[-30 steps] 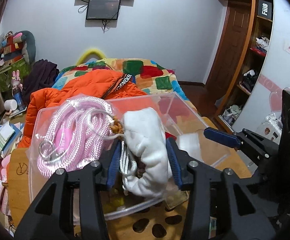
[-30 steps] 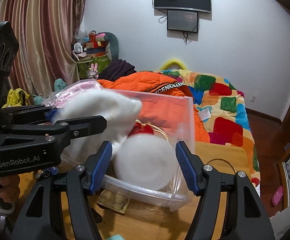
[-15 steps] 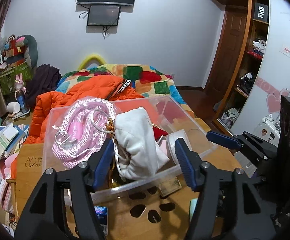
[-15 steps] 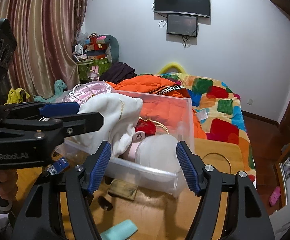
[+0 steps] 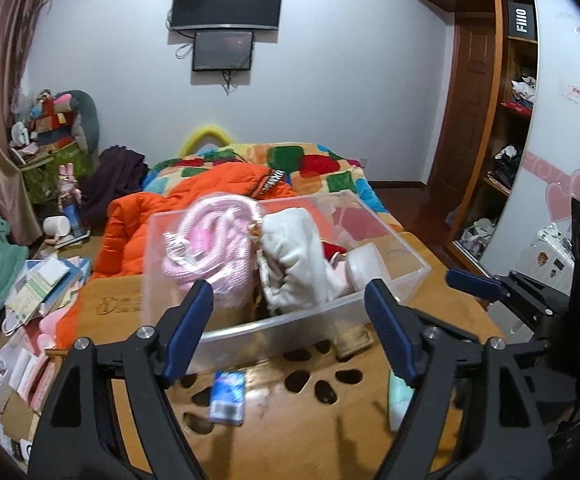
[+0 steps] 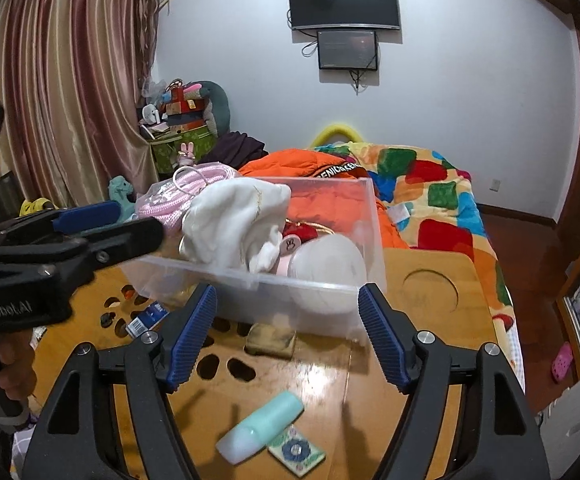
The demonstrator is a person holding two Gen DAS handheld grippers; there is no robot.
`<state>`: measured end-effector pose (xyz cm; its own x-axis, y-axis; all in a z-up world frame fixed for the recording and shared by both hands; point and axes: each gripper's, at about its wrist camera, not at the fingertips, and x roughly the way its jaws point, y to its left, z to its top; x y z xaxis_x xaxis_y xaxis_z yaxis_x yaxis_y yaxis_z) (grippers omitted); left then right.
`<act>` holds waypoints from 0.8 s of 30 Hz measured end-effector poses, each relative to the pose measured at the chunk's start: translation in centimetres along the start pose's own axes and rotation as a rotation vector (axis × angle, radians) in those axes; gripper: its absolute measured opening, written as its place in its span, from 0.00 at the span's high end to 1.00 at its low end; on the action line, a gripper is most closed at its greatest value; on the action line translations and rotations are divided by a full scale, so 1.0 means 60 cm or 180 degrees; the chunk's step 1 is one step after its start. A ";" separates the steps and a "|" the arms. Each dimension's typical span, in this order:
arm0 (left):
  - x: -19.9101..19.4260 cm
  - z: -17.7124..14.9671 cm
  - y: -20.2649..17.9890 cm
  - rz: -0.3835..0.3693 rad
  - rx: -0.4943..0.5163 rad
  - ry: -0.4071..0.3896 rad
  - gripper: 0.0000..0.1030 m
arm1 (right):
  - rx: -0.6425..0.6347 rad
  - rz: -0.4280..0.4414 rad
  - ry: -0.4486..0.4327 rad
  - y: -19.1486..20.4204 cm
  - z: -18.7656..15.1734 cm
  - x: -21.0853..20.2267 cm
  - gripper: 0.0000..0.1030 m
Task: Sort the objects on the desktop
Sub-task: 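Grasp the blue Max card box with the left tool while the right tool grasps the mint-green tube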
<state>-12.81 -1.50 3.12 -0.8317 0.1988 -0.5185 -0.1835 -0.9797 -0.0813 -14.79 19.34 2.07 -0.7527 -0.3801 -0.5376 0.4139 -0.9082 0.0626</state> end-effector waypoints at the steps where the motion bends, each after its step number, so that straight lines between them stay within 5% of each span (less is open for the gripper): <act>1: -0.008 -0.004 0.007 0.0027 -0.0030 -0.0018 0.19 | 0.0032 -0.0002 0.0006 -0.002 -0.004 -0.003 0.32; 10: -0.035 -0.050 0.069 0.0188 -0.0434 0.0029 0.17 | 0.0284 -0.0145 0.0094 -0.019 -0.053 -0.017 0.32; 24: 0.002 -0.136 0.061 0.0345 -0.0436 0.0303 0.17 | 0.0215 0.0022 0.0313 0.005 -0.100 0.000 0.32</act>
<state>-9.32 -5.29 -4.21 -0.7881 0.0948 -0.6081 -0.0171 -0.9911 -0.1323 -11.58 20.10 -2.97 -0.6948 -0.3703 -0.6166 0.3808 -0.9166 0.1214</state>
